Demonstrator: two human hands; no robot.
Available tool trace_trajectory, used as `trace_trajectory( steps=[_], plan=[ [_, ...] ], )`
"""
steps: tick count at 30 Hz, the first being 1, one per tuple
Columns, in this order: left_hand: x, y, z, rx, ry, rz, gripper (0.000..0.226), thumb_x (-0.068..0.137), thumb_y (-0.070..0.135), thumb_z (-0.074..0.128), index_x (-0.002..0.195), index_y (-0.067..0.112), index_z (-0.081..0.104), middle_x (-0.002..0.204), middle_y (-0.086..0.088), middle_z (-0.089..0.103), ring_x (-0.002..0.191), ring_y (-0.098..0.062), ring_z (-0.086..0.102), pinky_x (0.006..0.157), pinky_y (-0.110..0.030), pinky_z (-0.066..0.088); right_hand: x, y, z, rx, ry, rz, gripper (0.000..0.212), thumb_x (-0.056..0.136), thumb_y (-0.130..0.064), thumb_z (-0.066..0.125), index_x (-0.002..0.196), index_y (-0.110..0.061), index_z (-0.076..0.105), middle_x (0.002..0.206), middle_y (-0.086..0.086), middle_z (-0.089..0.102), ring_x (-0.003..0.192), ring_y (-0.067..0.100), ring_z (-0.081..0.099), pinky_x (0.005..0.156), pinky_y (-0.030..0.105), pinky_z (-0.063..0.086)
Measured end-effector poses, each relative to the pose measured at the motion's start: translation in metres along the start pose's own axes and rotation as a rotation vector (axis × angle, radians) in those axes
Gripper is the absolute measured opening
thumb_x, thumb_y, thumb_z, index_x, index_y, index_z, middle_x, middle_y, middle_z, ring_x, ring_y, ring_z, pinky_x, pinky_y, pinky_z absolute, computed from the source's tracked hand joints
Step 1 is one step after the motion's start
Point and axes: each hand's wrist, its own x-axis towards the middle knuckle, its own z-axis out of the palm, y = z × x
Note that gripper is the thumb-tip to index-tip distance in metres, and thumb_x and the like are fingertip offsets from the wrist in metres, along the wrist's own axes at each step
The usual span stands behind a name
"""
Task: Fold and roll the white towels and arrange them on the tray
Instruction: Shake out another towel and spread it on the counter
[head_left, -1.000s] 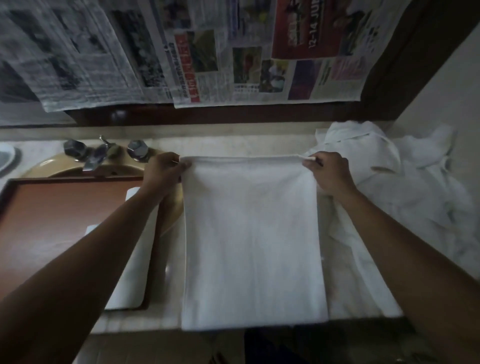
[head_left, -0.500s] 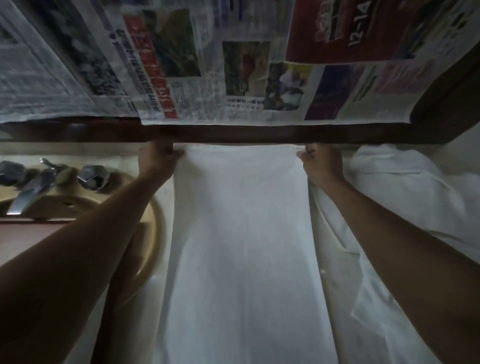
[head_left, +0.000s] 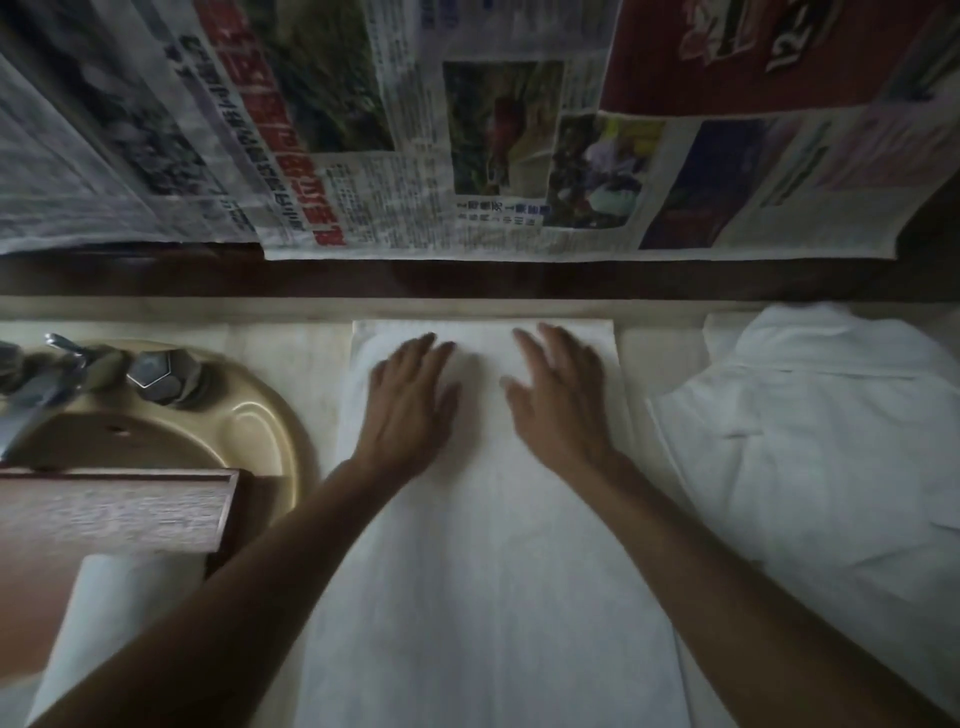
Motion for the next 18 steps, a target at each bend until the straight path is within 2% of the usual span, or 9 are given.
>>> trace_trajectory(
  steps=[2,3,5,8,11,13,15,18],
  plan=[
    [-0.004,-0.007,0.014,0.075,-0.161,0.018,0.06,0.109,0.05,0.03,0.163,0.027,0.022,0.172,-0.002,0.014,0.159,-0.022,0.008,0.126,-0.049,0.013,-0.009,0.002,0.015,-0.064,-0.141,-0.021,0.061,0.101,-0.056,0.04,0.154,-0.025,0.044,0.165,0.008,0.033,0.153,0.03,0.026,0.122,0.06,0.018],
    [-0.004,-0.018,0.014,0.101,-0.172,0.013,0.061,0.109,0.054,0.026,0.164,0.029,0.017,0.172,0.002,0.007,0.159,-0.019,0.001,0.128,-0.049,0.008,-0.01,0.013,0.015,-0.092,-0.138,-0.024,0.062,0.102,-0.057,0.038,0.155,-0.026,0.043,0.166,0.006,0.032,0.154,0.029,0.025,0.122,0.061,0.017],
    [-0.007,-0.046,0.008,0.164,-0.117,-0.023,0.063,0.107,0.055,0.025,0.164,0.029,0.02,0.172,0.001,0.011,0.159,-0.02,0.008,0.126,-0.051,0.011,-0.009,0.044,0.011,-0.148,-0.113,-0.021,0.062,0.104,-0.055,0.036,0.154,-0.021,0.045,0.165,0.008,0.035,0.153,0.029,0.029,0.12,0.063,0.021],
    [-0.017,-0.069,-0.012,0.238,-0.124,-0.07,0.068,0.104,0.055,0.019,0.163,0.022,0.024,0.171,-0.006,0.015,0.158,-0.025,0.012,0.125,-0.055,0.013,-0.009,0.076,-0.006,-0.064,-0.116,0.053,0.067,0.103,-0.054,0.032,0.155,-0.011,0.042,0.164,0.014,0.035,0.152,0.033,0.03,0.119,0.062,0.027],
    [-0.041,-0.042,-0.016,0.217,-0.067,-0.065,0.067,0.103,0.047,0.025,0.163,0.017,0.023,0.171,-0.009,0.014,0.158,-0.027,0.009,0.126,-0.054,0.012,-0.034,0.048,-0.018,0.004,-0.085,0.111,0.069,0.104,-0.053,0.031,0.159,-0.012,0.035,0.165,0.014,0.032,0.155,0.031,0.025,0.123,0.056,0.023],
    [-0.065,-0.004,-0.006,0.112,-0.055,-0.022,0.065,0.103,0.044,0.029,0.163,0.018,0.024,0.171,-0.007,0.014,0.159,-0.025,0.008,0.127,-0.05,0.008,-0.065,0.01,-0.016,0.027,-0.088,0.053,0.065,0.104,-0.049,0.036,0.159,-0.015,0.036,0.166,0.012,0.032,0.156,0.029,0.023,0.123,0.056,0.022],
    [-0.096,0.025,0.009,0.063,-0.119,0.068,0.062,0.107,0.044,0.027,0.164,0.022,0.02,0.172,-0.003,0.011,0.159,-0.021,0.004,0.128,-0.048,0.007,-0.101,-0.017,-0.008,-0.017,-0.131,-0.076,0.062,0.104,-0.048,0.041,0.158,-0.018,0.039,0.167,0.011,0.029,0.157,0.028,0.021,0.123,0.058,0.02],
    [-0.119,0.009,0.01,0.064,-0.12,0.046,0.06,0.108,0.045,0.028,0.164,0.024,0.021,0.172,0.0,0.012,0.159,-0.017,0.006,0.127,-0.051,0.016,-0.121,0.001,-0.01,-0.079,-0.095,-0.124,0.057,0.105,-0.044,0.045,0.155,-0.017,0.045,0.166,0.01,0.032,0.156,0.028,0.024,0.123,0.058,0.02]
  ],
)
